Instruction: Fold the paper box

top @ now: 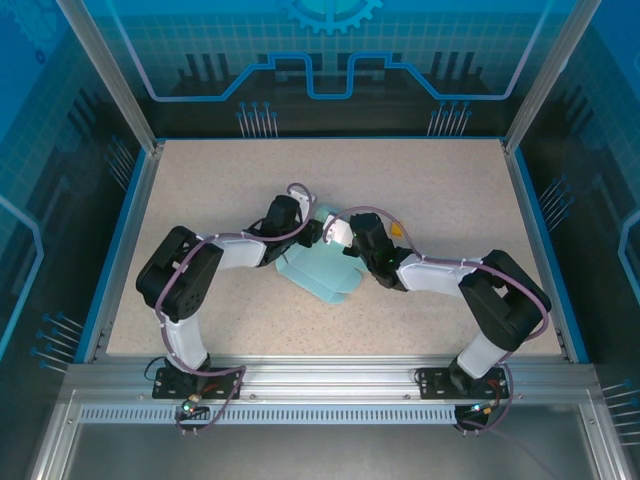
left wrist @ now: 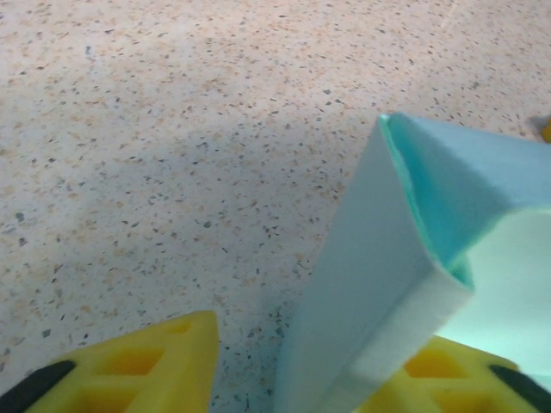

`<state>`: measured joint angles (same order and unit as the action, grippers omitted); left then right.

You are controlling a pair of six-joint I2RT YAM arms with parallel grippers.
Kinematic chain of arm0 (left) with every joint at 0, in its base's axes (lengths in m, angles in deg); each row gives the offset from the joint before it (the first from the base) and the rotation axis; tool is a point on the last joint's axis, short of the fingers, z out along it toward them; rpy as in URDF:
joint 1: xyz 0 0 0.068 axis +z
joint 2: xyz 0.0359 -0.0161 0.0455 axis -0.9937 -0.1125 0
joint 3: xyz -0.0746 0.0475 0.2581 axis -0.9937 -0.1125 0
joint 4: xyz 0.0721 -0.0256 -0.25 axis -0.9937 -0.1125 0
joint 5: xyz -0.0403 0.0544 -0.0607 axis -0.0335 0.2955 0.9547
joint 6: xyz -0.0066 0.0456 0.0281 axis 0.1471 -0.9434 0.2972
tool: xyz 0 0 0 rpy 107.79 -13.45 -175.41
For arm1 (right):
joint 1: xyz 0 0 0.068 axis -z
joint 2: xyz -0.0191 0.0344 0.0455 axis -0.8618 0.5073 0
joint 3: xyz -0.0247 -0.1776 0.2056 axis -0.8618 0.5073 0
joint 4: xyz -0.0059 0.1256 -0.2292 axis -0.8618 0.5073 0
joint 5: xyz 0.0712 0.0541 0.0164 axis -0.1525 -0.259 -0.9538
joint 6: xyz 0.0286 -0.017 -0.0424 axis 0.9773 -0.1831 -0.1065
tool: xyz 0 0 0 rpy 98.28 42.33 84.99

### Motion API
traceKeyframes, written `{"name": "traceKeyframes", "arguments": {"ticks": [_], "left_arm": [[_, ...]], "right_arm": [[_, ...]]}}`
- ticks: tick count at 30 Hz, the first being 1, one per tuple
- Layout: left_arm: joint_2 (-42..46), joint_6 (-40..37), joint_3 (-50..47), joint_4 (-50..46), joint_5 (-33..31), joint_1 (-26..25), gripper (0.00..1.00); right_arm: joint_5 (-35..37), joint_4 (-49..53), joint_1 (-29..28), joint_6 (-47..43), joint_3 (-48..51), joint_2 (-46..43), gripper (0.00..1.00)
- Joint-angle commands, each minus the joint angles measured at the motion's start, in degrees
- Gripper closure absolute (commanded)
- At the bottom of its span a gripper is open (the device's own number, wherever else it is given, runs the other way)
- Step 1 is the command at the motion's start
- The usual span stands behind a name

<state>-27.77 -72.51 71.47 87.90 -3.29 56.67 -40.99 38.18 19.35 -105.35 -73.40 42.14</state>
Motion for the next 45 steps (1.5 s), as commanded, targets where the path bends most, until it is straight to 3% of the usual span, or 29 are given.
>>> {"name": "traceKeyframes", "arguments": {"ticks": [1,16,26,31,39,45], "left_arm": [[0.43,-1.28,2.46,-0.07,3.35,0.53,0.62],[0.67,-2.37,2.42,0.23,4.79,0.45,0.83],[2.39,-3.77,-1.76,3.61,3.7,-0.25,0.87],[2.78,-3.89,-3.9,6.7,3.46,-1.11,0.87],[2.46,-4.29,-6.14,9.61,2.4,-2.88,0.87],[2.44,-4.7,-8.55,13.94,3.24,-3.86,0.86]], "right_arm": [[-0.34,-0.11,0.23,-0.1,-1.39,-1.03,1.0],[-0.39,-0.28,0.13,-0.1,-1.68,-1.01,0.99],[-1.72,2.44,-0.15,3.71,-2.21,-3.91,0.79],[-5.05,5.73,-0.46,9.73,-2.15,-7.77,0.7],[-13.35,14.67,0.65,21.26,-1.61,-18.57,0.64],[-26.77,21.08,9.79,34.78,-4.54,-23.78,0.61]]}}
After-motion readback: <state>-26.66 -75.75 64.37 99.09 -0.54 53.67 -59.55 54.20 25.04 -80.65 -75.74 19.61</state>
